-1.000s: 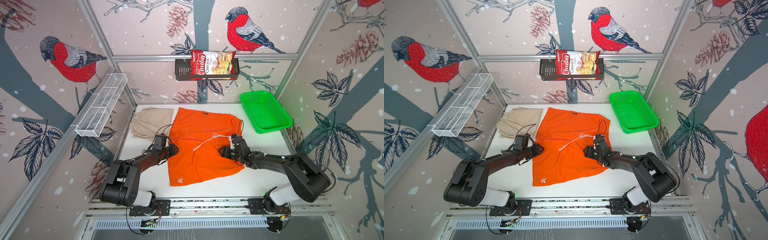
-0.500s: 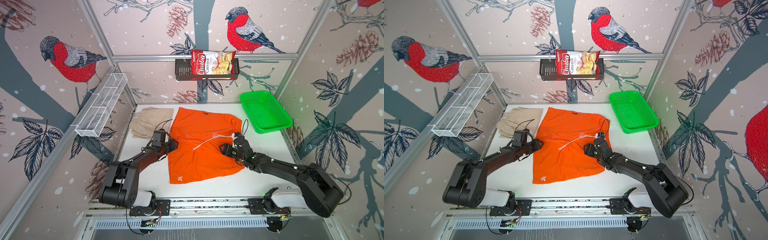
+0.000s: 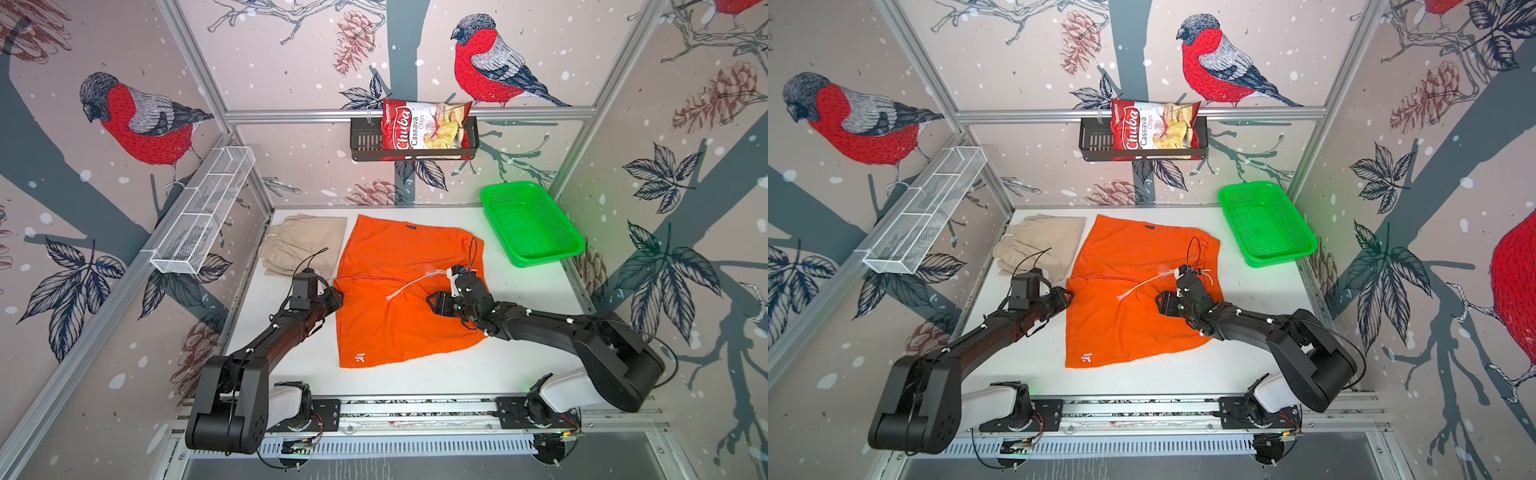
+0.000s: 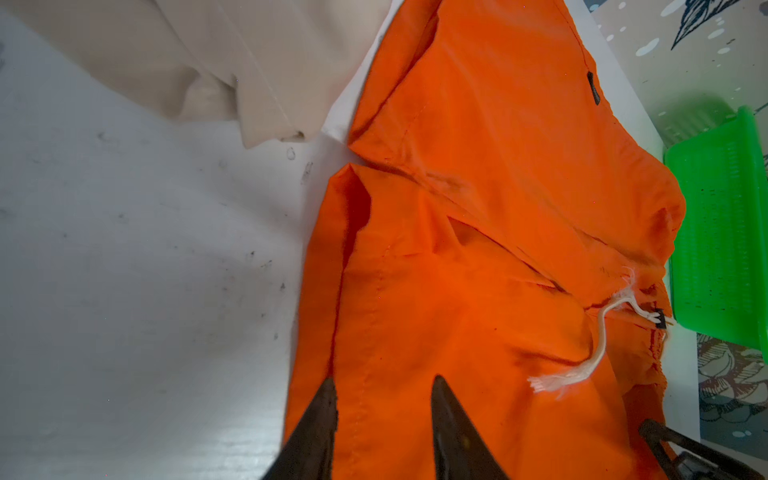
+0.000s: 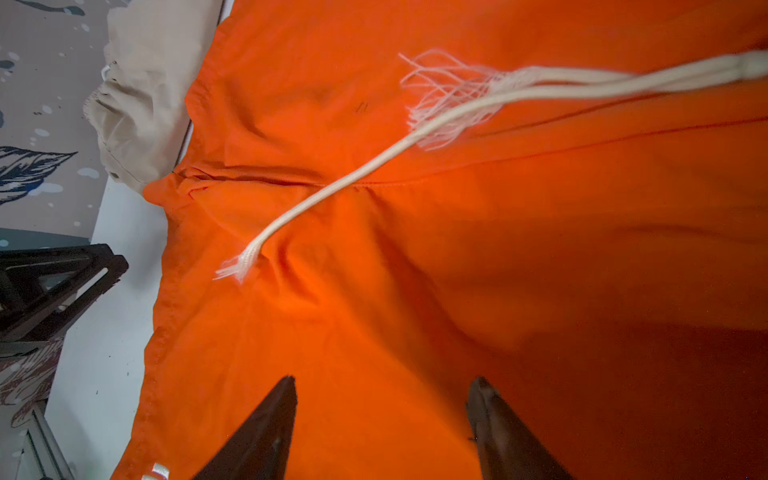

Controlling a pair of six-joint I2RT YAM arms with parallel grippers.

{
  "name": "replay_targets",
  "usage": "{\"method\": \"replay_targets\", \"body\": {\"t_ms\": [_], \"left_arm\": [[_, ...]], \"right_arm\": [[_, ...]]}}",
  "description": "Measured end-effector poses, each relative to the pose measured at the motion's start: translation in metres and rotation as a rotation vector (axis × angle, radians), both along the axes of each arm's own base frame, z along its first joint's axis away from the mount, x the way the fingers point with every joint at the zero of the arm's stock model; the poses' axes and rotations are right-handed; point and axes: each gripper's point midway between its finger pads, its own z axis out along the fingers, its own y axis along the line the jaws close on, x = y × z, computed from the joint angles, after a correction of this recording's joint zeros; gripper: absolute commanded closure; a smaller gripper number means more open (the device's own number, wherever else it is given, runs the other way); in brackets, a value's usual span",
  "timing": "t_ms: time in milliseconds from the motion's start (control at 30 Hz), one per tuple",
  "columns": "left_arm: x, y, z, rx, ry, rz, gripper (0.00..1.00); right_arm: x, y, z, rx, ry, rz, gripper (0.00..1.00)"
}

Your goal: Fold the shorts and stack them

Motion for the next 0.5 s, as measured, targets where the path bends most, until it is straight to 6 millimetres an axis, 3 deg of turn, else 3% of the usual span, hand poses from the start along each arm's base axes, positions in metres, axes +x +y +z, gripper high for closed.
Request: {"method": "replay_targets", "body": {"t_ms": [300, 500], "left_arm": [[0.002, 0.004, -0.024, 0.021, 0.058, 0.017, 0.64], [0.017, -0.001, -0.023, 0.004, 0.044, 0.003, 0.66]], "right_arm": [[-0.004, -0.005, -0.023, -0.028, 0.048, -0.003, 0.33], [-0.002, -0.004, -0.027, -0.016, 0.041, -0.006, 0.33]]}}
